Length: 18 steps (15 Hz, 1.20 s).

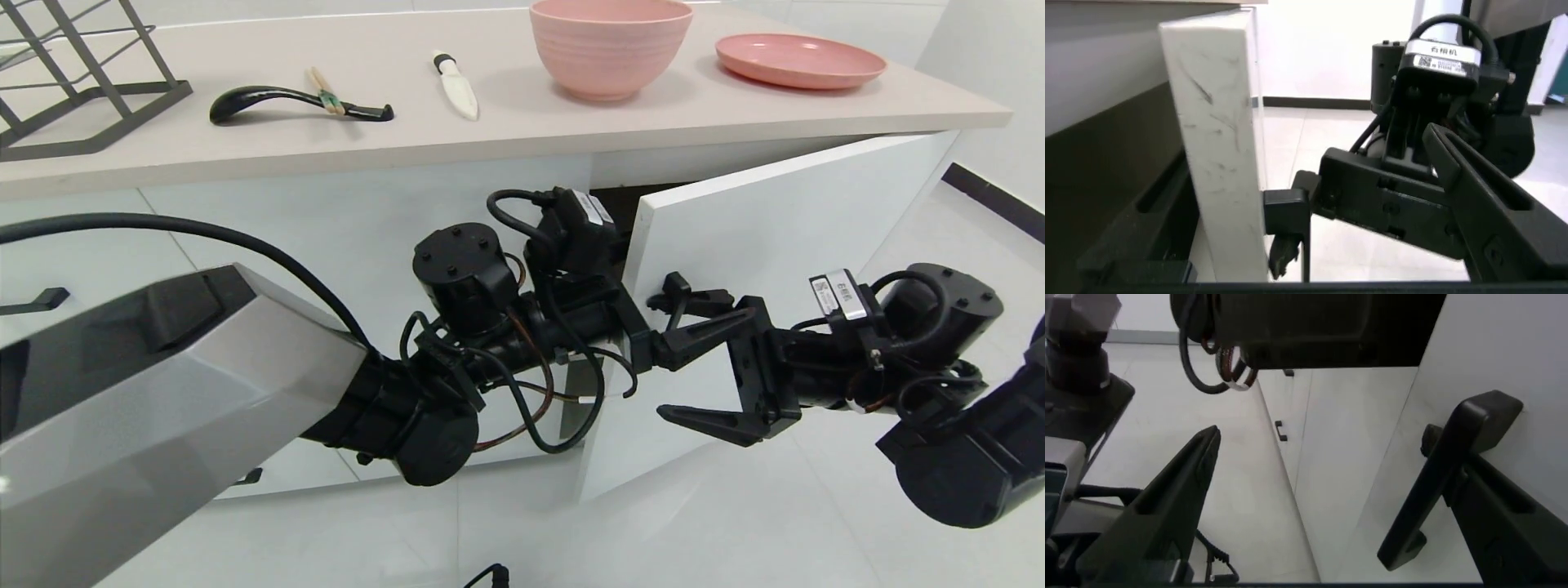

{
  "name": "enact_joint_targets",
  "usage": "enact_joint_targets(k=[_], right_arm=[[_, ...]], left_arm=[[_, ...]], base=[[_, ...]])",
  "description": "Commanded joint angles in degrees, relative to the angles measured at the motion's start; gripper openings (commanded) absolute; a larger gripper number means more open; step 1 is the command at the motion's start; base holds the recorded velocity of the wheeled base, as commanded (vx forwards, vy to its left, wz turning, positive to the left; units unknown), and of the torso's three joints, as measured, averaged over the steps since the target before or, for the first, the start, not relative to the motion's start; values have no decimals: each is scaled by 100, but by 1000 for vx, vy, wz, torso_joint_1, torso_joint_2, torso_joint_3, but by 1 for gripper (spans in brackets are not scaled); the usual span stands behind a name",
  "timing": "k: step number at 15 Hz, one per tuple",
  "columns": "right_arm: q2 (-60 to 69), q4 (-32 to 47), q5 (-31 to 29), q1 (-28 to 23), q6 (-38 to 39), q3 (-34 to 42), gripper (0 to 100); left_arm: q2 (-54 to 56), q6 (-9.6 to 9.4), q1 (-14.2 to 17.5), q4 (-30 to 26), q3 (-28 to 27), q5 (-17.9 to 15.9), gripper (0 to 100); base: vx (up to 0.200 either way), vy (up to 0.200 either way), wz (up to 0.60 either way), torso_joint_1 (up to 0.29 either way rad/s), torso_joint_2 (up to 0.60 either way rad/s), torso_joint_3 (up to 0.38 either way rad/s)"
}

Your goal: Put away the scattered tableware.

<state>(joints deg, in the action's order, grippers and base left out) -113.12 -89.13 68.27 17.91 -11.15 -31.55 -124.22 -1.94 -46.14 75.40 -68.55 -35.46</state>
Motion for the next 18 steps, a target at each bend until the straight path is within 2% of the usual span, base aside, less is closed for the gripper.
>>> enact_joint_targets(k=[1,8,10,11,13,14,15,17,18], right_arm=[[-422,115,-94,-385,-1,8,100],[-571,106,-112,-956,-36,61,100],[-474,106,-244,-1132,-45,228,100],[-176,71,-428,-1325,-62,386,100],[589,80,-543,-1641,-62,1089,100],[897,80,-569,-1738,-62,1415,100],[1459,80,-569,-1949,-89,1872,100],[2294,80,-569,-2336,-89,1986,100],[2830,71,-569,-2450,-71,1995,100]], left_arm=[[-93,0,-88,1,17,-40,100],[-120,0,-185,45,17,48,100],[-129,0,-176,-43,26,338,100],[-199,0,-176,-60,17,699,100],[-260,9,-220,-60,17,769,100],[-252,44,-229,-60,17,795,100],[-225,211,-273,-52,17,910,100],[-216,387,-281,-43,17,1173,100],[-216,405,-281,-16,43,1200,100]], base=[[0,0,0,0,0,0],[0,0,0,0,0,0],[0,0,0,0,0,0],[0,0,0,0,0,0],[0,0,0,0,0,0],[0,0,0,0,0,0],[0,0,0,0,0,0],[0,0,0,0,0,0],[0,0,0,0,0,0]])
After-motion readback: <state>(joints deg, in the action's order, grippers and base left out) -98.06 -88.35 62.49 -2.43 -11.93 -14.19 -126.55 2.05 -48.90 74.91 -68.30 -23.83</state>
